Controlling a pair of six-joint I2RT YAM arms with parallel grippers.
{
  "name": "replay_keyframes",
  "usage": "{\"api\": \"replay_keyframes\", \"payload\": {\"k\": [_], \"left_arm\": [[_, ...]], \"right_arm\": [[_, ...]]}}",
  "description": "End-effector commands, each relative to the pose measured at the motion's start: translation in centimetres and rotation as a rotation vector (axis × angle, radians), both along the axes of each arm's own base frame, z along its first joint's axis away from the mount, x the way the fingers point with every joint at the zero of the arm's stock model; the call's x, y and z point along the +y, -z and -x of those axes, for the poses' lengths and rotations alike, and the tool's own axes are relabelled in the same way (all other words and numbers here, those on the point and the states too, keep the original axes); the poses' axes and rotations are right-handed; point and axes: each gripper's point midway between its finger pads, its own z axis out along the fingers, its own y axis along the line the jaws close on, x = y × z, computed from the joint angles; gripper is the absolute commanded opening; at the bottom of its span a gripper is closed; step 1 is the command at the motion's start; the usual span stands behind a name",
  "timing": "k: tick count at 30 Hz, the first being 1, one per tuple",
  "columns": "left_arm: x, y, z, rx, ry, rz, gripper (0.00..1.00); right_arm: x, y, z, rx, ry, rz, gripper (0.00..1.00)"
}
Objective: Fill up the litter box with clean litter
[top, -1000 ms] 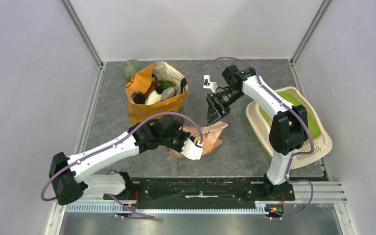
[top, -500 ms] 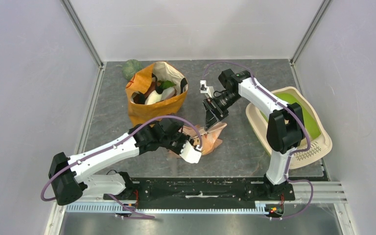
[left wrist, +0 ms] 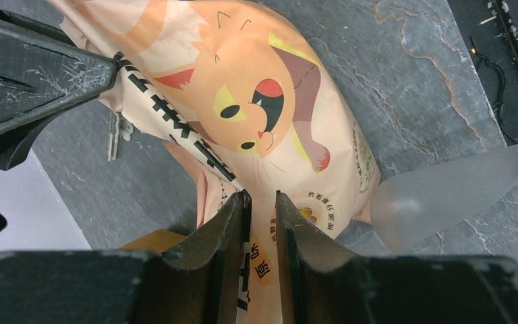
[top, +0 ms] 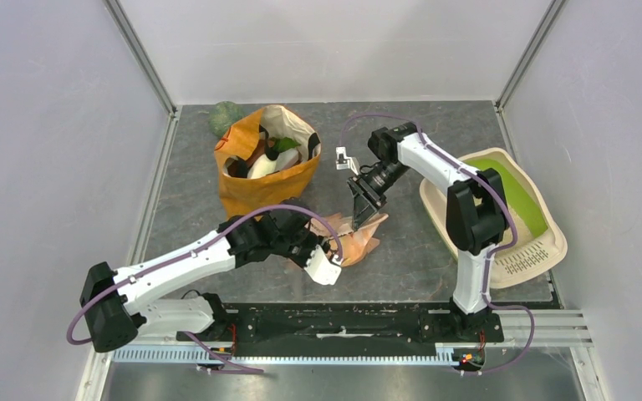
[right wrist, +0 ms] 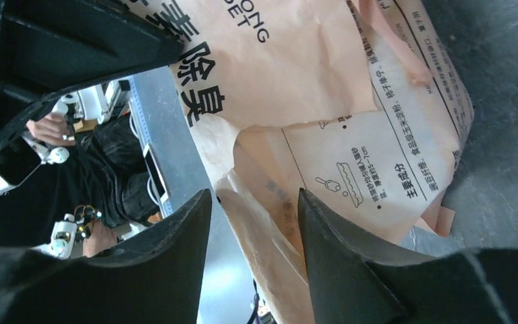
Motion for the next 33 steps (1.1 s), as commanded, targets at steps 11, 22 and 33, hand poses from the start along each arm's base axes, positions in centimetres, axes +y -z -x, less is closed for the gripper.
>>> {"api": "replay_keyframes", "payload": {"k": [11,22,33], "left_arm": [[0.4,-3.1,-2.5,-0.071,-0.225,0.098,0.37],[1.2,-11.5,-1.3,0.316,-0.600,0.461,0.76],[2.6,-10.5,-4.1,0.685,-0.871,0.409,0.77]], "right_arm": [[0.2,-5.9,1.4,-0.139,-0.093,-0.157,0.00],[-0.1,-6.8,-0.1,-0.553,-0.013,-0.204,0.00],[-0.7,-6.9,0.7,-0.893,-0.060,-0.222,0.00]]}}
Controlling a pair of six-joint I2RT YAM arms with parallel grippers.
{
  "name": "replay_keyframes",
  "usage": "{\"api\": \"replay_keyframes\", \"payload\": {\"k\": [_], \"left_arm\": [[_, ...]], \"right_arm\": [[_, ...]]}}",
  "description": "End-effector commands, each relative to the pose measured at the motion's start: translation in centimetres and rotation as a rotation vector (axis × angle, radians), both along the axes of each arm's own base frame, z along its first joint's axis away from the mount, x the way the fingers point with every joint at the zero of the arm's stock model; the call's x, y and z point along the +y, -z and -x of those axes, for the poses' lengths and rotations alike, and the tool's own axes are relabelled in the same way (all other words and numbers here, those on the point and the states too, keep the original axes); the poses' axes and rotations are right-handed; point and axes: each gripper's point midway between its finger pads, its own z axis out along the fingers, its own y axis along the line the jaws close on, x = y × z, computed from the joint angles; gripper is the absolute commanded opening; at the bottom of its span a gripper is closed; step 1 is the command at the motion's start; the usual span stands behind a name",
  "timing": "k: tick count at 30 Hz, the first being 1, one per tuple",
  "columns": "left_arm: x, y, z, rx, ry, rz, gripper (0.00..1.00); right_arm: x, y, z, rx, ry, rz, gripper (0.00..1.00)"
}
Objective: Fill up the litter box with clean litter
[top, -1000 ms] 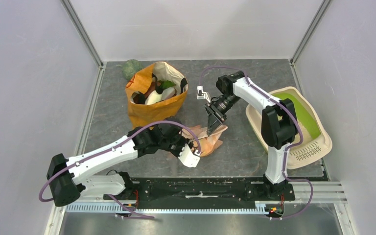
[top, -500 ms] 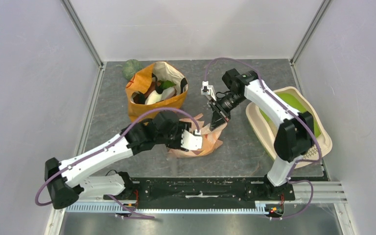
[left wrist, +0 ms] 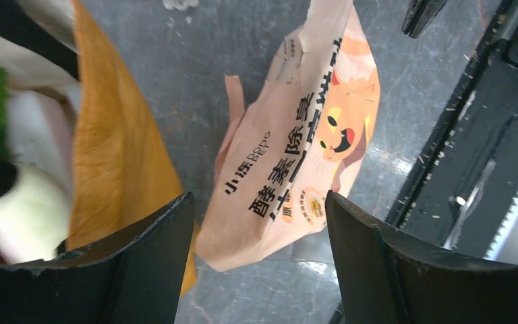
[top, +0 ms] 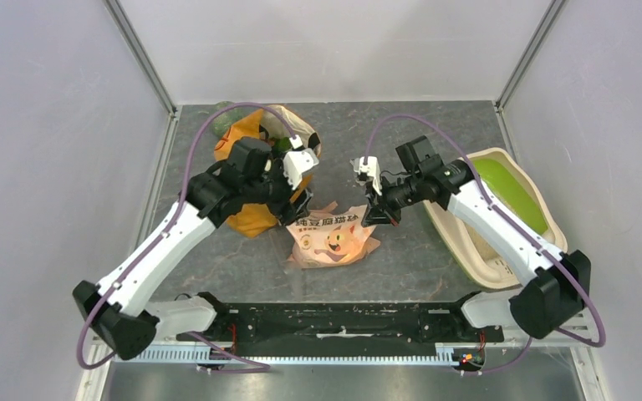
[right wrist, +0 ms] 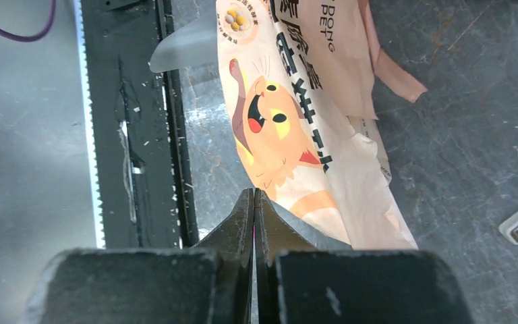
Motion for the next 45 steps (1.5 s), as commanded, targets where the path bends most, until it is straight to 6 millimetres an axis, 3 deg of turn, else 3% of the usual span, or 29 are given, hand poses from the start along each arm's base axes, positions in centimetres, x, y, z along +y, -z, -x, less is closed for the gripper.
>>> {"api": "replay_keyframes", "payload": {"k": [1,3,5,6,7,8,9,13,18,22,29,35,43,45], "left_arm": [[-0.8,0.1,1.4,0.172,0.016,0.034,0.77],[-0.9,0.1,1.4,0.171,0.025,0.032,0.77],[-0.8,0.1,1.6,0.167,0.033,0.037,0.76],[-0.7,0.1,1.8,0.166,0.033,0.042,0.76],[-0.5,0.0,2.1,0.161,0.035,0.052,0.76],[-0.4,-0.4,2.4,0.148,0.036,0.068,0.76],[-0.3,-0.6,2.8,0.134,0.036,0.082,0.76],[0.3,-1.6,3.0,0.074,0.004,0.127,0.77],[0.6,-2.6,3.0,0.069,-0.049,0.173,0.77],[0.9,-3.3,3.2,0.051,-0.073,0.208,0.77],[1.3,-3.8,2.8,0.029,-0.095,0.213,0.77],[1.3,-3.8,2.6,0.019,-0.096,0.210,0.77],[1.2,-3.7,2.5,0.015,-0.091,0.210,0.78],[1.2,-3.7,2.5,0.013,-0.088,0.209,0.78]], "right_arm": [[0.5,-1.2,-1.5,-0.211,-0.002,-0.039,0.00],[0.5,-0.9,-1.7,-0.184,0.025,-0.025,0.00],[0.5,-0.9,-2.6,-0.099,0.102,-0.010,0.10],[0.5,-1.2,-2.9,-0.028,0.142,-0.025,0.21],[0.3,-1.6,-3.4,0.057,0.187,-0.053,0.49],[0.1,-1.8,-3.9,0.118,0.230,-0.074,0.63],[-0.2,-1.8,-4.6,0.168,0.286,-0.072,0.71],[-1.7,-0.4,-6.8,0.341,0.527,-0.019,0.87],[-4.9,2.3,-7.7,0.599,0.819,0.051,0.94],[-6.5,3.3,-7.2,0.652,0.931,0.106,0.95],[-4.7,5.2,-6.4,0.893,0.931,0.099,0.95],[-2.4,3.1,-7.5,0.908,0.808,-0.073,0.87],[-0.8,1.4,-7.1,0.953,0.678,-0.219,0.62],[-0.7,1.2,-6.9,0.959,0.649,-0.238,0.51]]}}
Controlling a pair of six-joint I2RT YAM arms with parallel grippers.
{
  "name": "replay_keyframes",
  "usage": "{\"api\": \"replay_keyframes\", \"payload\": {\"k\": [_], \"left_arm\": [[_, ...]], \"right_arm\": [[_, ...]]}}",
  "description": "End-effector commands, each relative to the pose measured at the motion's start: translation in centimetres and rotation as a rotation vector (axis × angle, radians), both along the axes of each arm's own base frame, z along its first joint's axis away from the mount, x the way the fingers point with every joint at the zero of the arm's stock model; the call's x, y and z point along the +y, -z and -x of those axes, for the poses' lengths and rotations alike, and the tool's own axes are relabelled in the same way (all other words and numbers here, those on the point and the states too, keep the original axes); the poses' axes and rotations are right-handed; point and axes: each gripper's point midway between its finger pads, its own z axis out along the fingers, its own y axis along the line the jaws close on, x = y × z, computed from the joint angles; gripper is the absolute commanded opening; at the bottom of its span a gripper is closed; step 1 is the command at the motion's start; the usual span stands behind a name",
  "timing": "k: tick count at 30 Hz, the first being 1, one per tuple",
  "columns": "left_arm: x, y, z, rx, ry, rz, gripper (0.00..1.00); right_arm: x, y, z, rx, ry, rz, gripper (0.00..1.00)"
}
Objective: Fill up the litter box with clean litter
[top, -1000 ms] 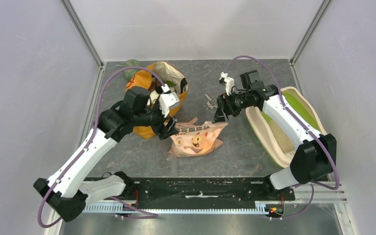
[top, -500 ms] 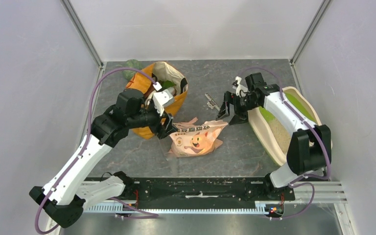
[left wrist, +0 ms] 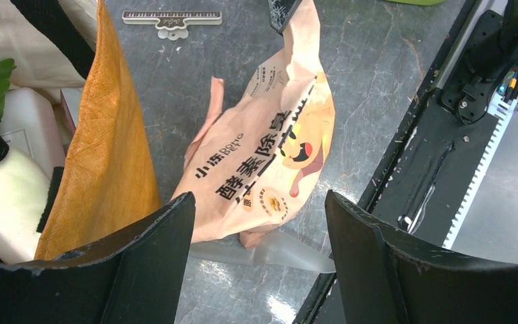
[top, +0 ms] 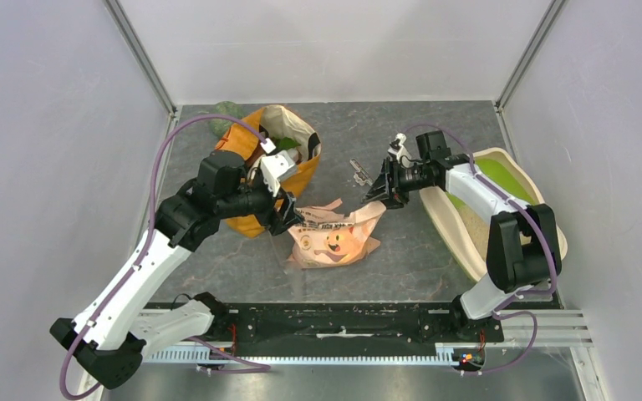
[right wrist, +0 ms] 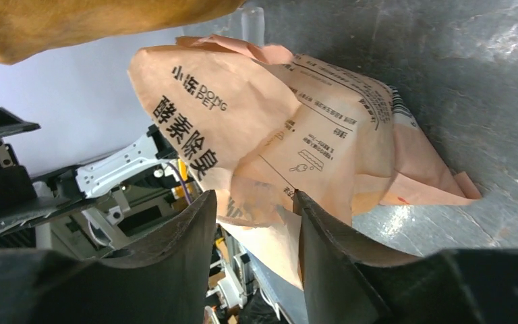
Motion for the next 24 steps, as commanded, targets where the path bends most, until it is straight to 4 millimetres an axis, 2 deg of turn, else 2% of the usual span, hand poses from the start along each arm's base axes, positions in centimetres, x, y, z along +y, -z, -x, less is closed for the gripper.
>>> {"api": "replay_keyframes", "payload": {"k": [1,3,7,13,16,19,20,22,24], "left_arm": [[0.0,-1.0,-0.5,-0.032,-0.023,0.034,0.78],[0.0,-0.9,-0.5,-0.031,-0.026,0.030,0.78],[-0.1,-0.6,0.0,-0.009,0.000,0.024,0.79],[0.3,1.1,0.7,0.053,0.006,-0.023,0.78],[0.8,1.9,2.1,0.097,0.040,-0.047,0.76],[1.6,2.3,4.5,0.038,0.193,-0.093,0.73],[2.2,2.8,4.6,0.001,0.228,-0.140,0.74],[3.4,3.9,3.2,-0.037,0.188,-0.237,0.74],[3.2,4.0,2.4,-0.027,0.183,-0.258,0.72]], "right_arm": [[1.1,-3.2,0.4,-0.085,-0.059,-0.148,0.45],[1.2,-3.6,0.7,-0.115,-0.079,-0.171,0.40],[1.2,-4.2,1.8,-0.170,-0.145,-0.211,0.52],[0.0,-3.1,3.4,-0.275,-0.261,-0.140,0.46],[-0.4,-2.8,3.8,-0.301,-0.297,-0.100,0.44],[-1.0,-2.4,4.1,-0.338,-0.343,-0.057,0.42],[-1.2,-2.3,4.2,-0.353,-0.365,-0.046,0.42],[-1.5,-2.6,4.7,-0.376,-0.403,-0.042,0.41],[-1.6,-2.8,5.3,-0.396,-0.433,-0.050,0.40]]}}
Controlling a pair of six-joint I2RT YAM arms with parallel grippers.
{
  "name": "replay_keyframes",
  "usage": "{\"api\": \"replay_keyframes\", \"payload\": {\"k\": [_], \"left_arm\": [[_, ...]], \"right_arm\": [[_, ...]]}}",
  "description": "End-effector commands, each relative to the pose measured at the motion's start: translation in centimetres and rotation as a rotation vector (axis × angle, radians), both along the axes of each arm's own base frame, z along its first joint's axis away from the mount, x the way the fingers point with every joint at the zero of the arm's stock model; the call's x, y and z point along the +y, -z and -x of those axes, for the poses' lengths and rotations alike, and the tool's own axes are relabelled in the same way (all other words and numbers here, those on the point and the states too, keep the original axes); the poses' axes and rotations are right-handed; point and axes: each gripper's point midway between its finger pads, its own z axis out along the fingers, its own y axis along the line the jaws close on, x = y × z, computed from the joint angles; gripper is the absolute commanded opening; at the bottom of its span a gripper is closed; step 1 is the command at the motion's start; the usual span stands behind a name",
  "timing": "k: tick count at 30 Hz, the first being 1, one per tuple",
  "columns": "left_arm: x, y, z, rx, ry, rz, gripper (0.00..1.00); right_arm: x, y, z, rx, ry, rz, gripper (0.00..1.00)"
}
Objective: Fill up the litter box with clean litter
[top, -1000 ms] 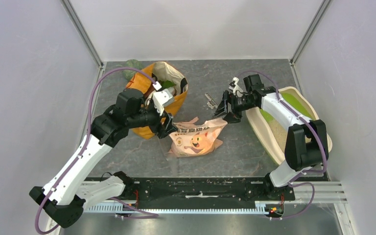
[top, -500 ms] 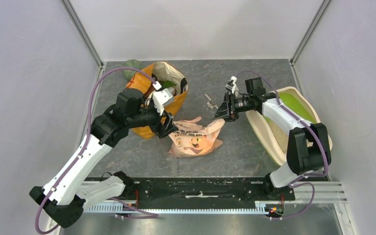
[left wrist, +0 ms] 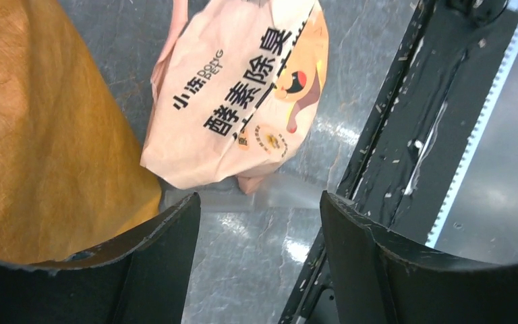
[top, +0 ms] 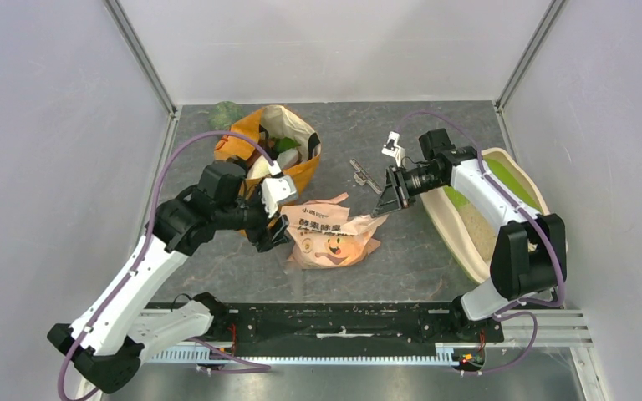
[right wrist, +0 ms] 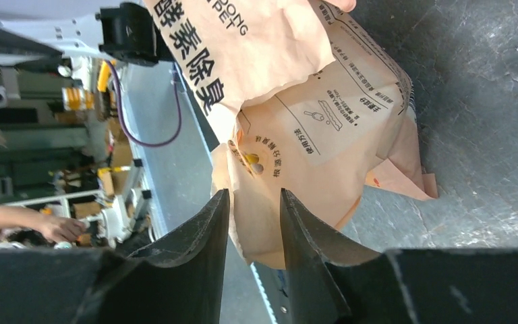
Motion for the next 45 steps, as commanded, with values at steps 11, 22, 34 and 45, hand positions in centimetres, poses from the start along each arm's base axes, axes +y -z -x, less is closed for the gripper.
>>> {"api": "replay_keyframes", "payload": {"k": [11,22,34,45], "left_arm": [[-0.3,2.0,-4.7,0.151,-0.351,-0.001,0.74],[-2.9,4.8,-4.0,0.385,-0.395,0.087,0.73],[-5.9,2.6,-3.0,0.215,-0.071,0.255,0.19],[-3.1,3.2,0.9,-0.140,0.252,0.175,0.02]], "right_arm": [[-0.4,0.0,3.6,-0.217,-0.227,0.058,0.36],[-0.7,0.2,4.2,-0.285,-0.251,0.066,0.35],[-0.5,-1.1,4.3,-0.323,-0.245,0.036,0.43],[1.2,-5.7,-1.9,-0.572,-0.133,-0.003,0.90]]}}
